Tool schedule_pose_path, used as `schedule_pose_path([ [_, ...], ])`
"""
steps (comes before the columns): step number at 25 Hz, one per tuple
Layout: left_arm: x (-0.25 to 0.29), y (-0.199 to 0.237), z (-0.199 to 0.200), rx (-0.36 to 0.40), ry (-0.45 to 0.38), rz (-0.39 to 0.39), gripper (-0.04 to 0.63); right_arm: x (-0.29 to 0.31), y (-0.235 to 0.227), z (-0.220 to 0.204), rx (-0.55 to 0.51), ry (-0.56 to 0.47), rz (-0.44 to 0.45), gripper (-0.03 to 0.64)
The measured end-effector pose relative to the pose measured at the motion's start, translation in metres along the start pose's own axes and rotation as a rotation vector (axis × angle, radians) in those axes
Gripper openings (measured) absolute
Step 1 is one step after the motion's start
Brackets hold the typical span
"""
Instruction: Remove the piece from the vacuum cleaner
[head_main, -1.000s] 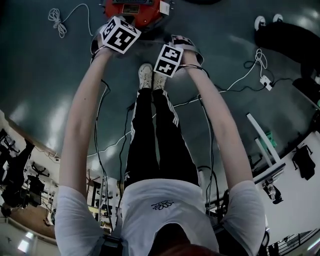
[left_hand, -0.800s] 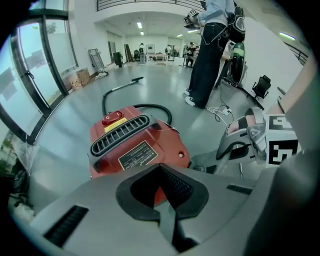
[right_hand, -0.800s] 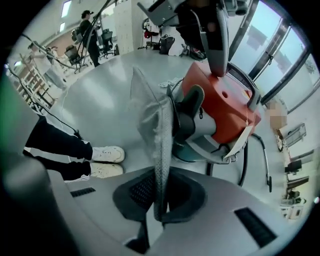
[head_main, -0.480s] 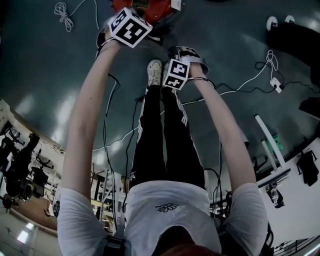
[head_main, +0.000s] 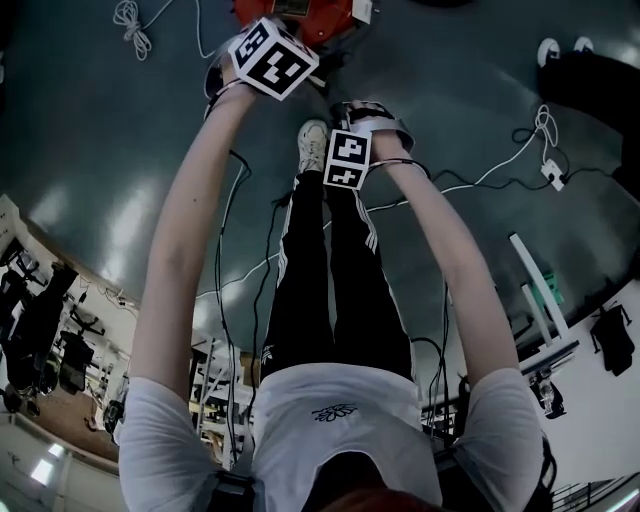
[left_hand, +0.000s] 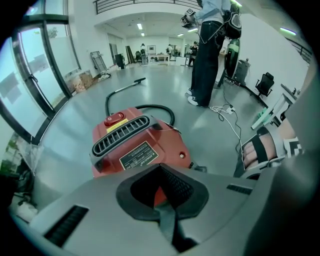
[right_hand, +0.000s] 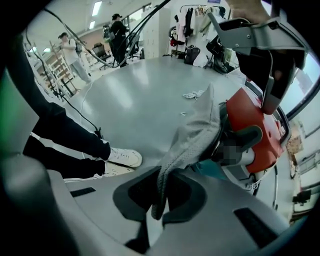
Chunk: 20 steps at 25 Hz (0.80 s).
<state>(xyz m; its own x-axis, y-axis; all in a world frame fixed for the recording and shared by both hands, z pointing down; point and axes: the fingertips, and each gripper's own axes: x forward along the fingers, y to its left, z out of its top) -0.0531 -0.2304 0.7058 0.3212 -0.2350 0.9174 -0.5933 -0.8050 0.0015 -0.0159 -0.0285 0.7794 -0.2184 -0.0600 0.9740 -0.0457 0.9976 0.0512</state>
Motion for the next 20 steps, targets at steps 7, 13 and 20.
schedule_pose_path([
  [7, 0.005, -0.003, 0.002, 0.005, 0.000, -0.004, 0.005, 0.007, 0.005, -0.001, -0.003, 0.015, 0.036, 0.021],
  [13, 0.003, -0.005, 0.002, 0.030, 0.009, 0.008, 0.005, -0.003, 0.015, -0.001, 0.008, -0.002, 0.085, 0.021],
  [20, 0.003, -0.004, 0.001, 0.026, 0.002, 0.005, 0.005, -0.001, 0.025, 0.007, 0.009, -0.011, 0.114, 0.021],
])
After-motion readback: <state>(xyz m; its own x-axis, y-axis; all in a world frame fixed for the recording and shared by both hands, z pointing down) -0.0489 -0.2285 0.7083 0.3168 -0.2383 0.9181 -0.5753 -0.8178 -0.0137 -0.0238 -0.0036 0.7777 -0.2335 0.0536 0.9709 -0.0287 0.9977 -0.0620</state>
